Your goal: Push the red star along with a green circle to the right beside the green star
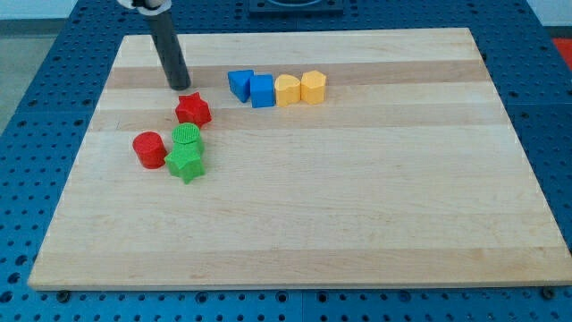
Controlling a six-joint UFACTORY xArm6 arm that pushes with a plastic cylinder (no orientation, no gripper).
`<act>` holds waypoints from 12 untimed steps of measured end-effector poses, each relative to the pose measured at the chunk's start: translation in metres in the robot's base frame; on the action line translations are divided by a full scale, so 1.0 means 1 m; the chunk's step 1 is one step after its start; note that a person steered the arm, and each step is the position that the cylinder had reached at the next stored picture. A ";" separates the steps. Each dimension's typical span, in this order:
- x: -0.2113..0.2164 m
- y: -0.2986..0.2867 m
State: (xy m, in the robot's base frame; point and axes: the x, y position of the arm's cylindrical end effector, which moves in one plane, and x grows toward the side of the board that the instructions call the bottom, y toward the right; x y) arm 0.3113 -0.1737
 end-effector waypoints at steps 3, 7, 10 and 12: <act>0.049 0.003; 0.115 0.003; 0.137 0.043; 0.146 0.044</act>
